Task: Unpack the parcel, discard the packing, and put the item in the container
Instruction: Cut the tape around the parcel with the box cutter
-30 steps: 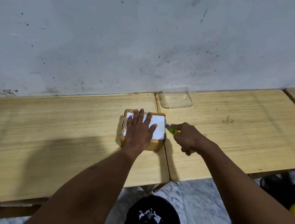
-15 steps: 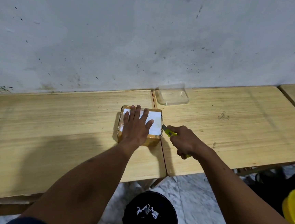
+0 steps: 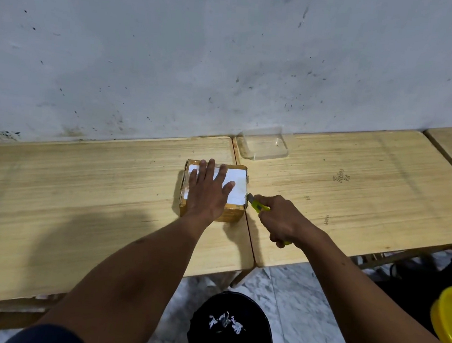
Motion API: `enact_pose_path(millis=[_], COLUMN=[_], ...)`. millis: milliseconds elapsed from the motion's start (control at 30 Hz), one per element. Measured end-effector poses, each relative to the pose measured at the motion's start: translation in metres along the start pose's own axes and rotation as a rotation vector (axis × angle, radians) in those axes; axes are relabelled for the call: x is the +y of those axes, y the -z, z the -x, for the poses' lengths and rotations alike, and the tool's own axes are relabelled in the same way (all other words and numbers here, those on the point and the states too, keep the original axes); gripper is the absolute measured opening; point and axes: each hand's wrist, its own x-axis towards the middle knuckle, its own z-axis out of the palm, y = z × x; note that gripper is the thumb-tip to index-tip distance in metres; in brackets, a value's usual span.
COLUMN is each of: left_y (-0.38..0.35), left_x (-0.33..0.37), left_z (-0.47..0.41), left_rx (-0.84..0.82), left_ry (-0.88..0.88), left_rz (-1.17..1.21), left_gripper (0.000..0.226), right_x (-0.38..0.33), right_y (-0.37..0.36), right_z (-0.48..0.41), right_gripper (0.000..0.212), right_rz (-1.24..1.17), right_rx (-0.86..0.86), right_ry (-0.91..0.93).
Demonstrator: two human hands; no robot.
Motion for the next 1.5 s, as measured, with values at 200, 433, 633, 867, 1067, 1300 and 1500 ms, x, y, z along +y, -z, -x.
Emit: enact_pose_path(millis=[200,433,633,867,1067,1300,1500], left_y=[0.0,0.002,0.005,0.002,0.001,-0.002,-0.001], left_x=[0.0,-0.005,0.001,0.017,0.022,0.015,0.016], left_z=[-0.001,-0.001,0.004,0.006,0.011,0.01,0.01], left_rx=[0.0,-0.036,-0.029,-0.014,-0.022,-0.014,-0.04], left_ry=[0.003,-0.027,-0.005,0.048,0.051,0.017,0.019], left_rz=[0.005,0.028,0.045,0.067,0.043,0.049,0.036], left_gripper=[0.059,0.058,0.057,0.06,0.067,0.085,0.113], right_x=[0.0,0.025,0.059,0.076,0.086,0.092,0.103], right_y=[0.001,0.038,0.027,0.005,0.0,0.002,0.006], right_z=[0.001,-0.012,-0.04,-0.066,-0.078,-0.09,-0.099], right_gripper=[0.064,0.043,0.043,0.049,0.049,0.032,0.021], right_rz=[0.01,-0.282,-0.303,-0.408,-0.502,-0.351,0.02], right_rx=[0.002,0.036,0.196,0.248,0.23,0.391,0.502], right_ry=[-0.012,-0.026,-0.078,-0.126,-0.157,-0.088,-0.059])
